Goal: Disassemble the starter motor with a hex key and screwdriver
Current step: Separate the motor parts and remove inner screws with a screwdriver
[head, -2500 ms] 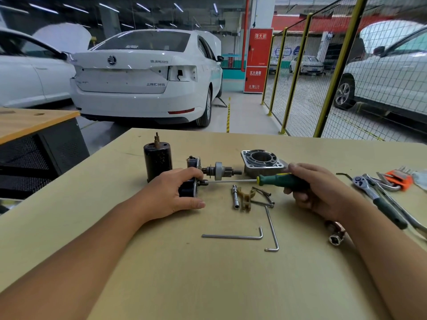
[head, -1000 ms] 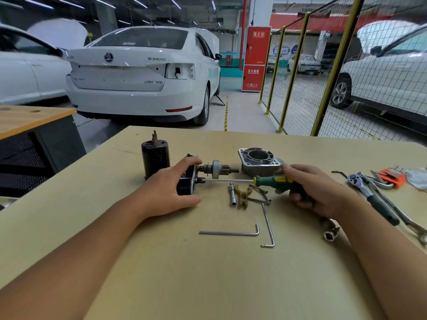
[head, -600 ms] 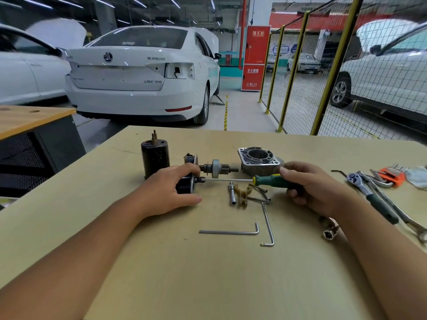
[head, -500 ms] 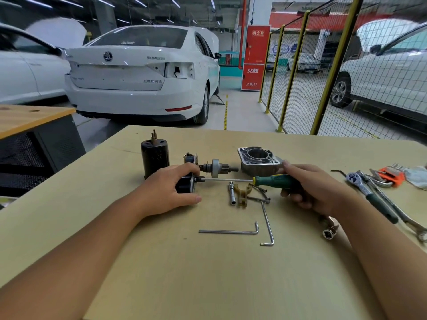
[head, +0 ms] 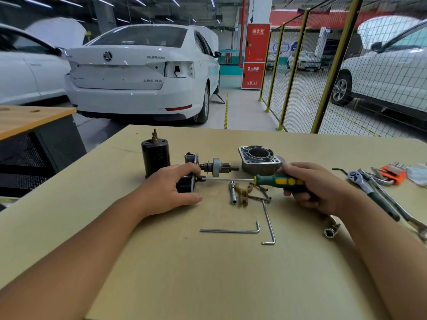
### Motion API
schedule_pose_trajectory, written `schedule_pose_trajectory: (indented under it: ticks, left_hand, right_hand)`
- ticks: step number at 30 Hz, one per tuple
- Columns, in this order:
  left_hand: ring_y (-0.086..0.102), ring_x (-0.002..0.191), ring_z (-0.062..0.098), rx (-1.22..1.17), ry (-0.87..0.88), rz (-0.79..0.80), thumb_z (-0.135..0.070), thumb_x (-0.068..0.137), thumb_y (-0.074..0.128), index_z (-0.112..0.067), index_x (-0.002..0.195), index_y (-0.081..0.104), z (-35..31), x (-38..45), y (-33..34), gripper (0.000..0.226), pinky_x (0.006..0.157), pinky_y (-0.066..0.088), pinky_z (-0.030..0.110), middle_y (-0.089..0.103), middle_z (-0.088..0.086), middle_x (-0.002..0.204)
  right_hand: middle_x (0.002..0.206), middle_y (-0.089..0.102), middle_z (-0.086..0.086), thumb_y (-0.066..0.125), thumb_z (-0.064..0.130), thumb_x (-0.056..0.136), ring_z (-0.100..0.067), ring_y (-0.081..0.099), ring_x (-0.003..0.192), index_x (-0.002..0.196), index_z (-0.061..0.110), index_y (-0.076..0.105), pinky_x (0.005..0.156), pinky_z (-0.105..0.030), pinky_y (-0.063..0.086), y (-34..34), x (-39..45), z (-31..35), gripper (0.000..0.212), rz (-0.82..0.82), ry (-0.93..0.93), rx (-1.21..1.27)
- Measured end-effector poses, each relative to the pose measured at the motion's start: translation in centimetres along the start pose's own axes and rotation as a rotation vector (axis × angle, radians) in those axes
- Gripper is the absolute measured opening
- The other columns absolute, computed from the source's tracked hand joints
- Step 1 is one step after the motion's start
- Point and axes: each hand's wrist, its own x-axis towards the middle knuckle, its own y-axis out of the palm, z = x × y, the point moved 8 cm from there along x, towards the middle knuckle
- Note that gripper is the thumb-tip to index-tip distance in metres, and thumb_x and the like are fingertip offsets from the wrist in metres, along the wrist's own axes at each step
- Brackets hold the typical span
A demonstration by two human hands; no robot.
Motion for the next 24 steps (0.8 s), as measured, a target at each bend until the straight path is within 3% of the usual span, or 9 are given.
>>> schedule_pose_trajectory:
  ticks: [5, 8, 10, 12, 14, 16, 18, 21, 24]
  left_hand:
    - [0.054, 0.101, -0.009, 0.006, 0.001, 0.006, -0.074, 0.069, 0.069, -0.059, 0.115, 0.052, 0.02, -0.03, 0.06, 0.051, 0.089, 0.052, 0.033, 0.053, -0.039, 0.111]
    - [0.054, 0.100, -0.009, 0.003, -0.003, 0.006, -0.073, 0.069, 0.069, -0.058, 0.115, 0.052, -0.03, -0.07, 0.04, 0.052, 0.088, 0.052, 0.033, 0.054, -0.039, 0.110]
    - [0.053, 0.100, -0.011, 0.000, 0.001, 0.007, -0.074, 0.069, 0.069, -0.059, 0.115, 0.051, -0.13, -0.11, -0.01, 0.051, 0.084, 0.050, 0.031, 0.052, -0.042, 0.111]
    - [0.052, 0.100, -0.013, -0.001, 0.004, 0.012, -0.074, 0.069, 0.069, -0.059, 0.115, 0.051, -0.25, -0.10, 0.00, 0.051, 0.081, 0.048, 0.029, 0.050, -0.044, 0.111]
    - [0.052, 0.100, -0.013, -0.002, 0.004, 0.011, -0.074, 0.069, 0.069, -0.062, 0.114, 0.050, -0.28, -0.15, -0.03, 0.050, 0.081, 0.048, 0.029, 0.050, -0.046, 0.110]
    - [0.053, 0.100, -0.012, 0.001, -0.001, 0.010, -0.075, 0.069, 0.069, -0.063, 0.114, 0.050, -0.23, -0.17, -0.05, 0.050, 0.084, 0.050, 0.031, 0.051, -0.044, 0.109]
    - [0.054, 0.099, -0.010, -0.001, -0.008, 0.014, -0.075, 0.069, 0.069, -0.062, 0.114, 0.051, -0.19, -0.16, -0.02, 0.050, 0.086, 0.051, 0.032, 0.053, -0.042, 0.109]
    - [0.053, 0.100, -0.011, -0.007, -0.003, 0.011, -0.073, 0.069, 0.069, -0.059, 0.114, 0.052, -0.30, -0.21, -0.11, 0.050, 0.085, 0.050, 0.032, 0.052, -0.042, 0.111]
    - [0.052, 0.100, -0.014, -0.009, -0.005, 0.012, -0.073, 0.070, 0.069, -0.057, 0.115, 0.052, -0.35, -0.25, -0.13, 0.051, 0.081, 0.049, 0.030, 0.050, -0.044, 0.110]
  right_hand:
    - [0.099, 0.058, -0.016, 0.079, 0.005, 0.070, -0.015, 0.045, 0.060, 0.105, 0.011, 0.070, 0.048, -0.025, 0.044, 0.28, 0.03, 0.44, 0.037, 0.016, -0.130, 0.253]
    - [0.095, 0.064, -0.018, 0.077, 0.029, 0.080, -0.015, 0.046, 0.055, 0.111, 0.009, 0.067, 0.044, -0.025, 0.041, 0.82, -0.05, 0.58, 0.038, 0.003, -0.108, 0.169]
    - [0.085, 0.067, -0.021, 0.063, 0.050, 0.092, -0.015, 0.044, 0.048, 0.114, 0.012, 0.066, 0.040, -0.024, 0.037, 0.34, 0.04, 0.22, 0.044, -0.045, -0.047, 0.070]
    - [0.082, 0.066, -0.021, 0.062, 0.047, 0.095, -0.016, 0.042, 0.047, 0.110, 0.014, 0.068, 0.039, -0.024, 0.036, -0.10, 0.07, 0.18, 0.037, -0.043, -0.044, 0.047]
    - [0.089, 0.066, -0.018, 0.073, 0.029, 0.086, -0.016, 0.045, 0.053, 0.108, 0.015, 0.071, 0.044, -0.026, 0.041, 0.00, -0.05, 0.51, 0.026, 0.004, -0.097, 0.093]
    - [0.097, 0.065, -0.013, 0.081, 0.014, 0.074, -0.016, 0.050, 0.060, 0.108, 0.015, 0.072, 0.050, -0.027, 0.047, 0.10, -0.22, 0.71, 0.035, 0.011, -0.148, 0.146]
    - [0.101, 0.065, -0.013, 0.081, 0.021, 0.075, -0.017, 0.053, 0.061, 0.109, 0.016, 0.072, 0.048, -0.027, 0.048, 0.37, -0.27, 0.86, 0.035, -0.004, -0.164, 0.121]
    - [0.093, 0.072, -0.016, 0.064, 0.050, 0.090, -0.017, 0.055, 0.054, 0.110, 0.020, 0.071, 0.042, -0.027, 0.044, 0.50, -0.39, 0.76, 0.037, -0.048, -0.098, -0.075]
    - [0.080, 0.070, -0.012, 0.062, 0.045, 0.095, -0.017, 0.049, 0.049, 0.107, 0.020, 0.071, 0.040, -0.027, 0.040, 0.18, -0.40, 0.72, 0.030, -0.032, -0.095, -0.109]
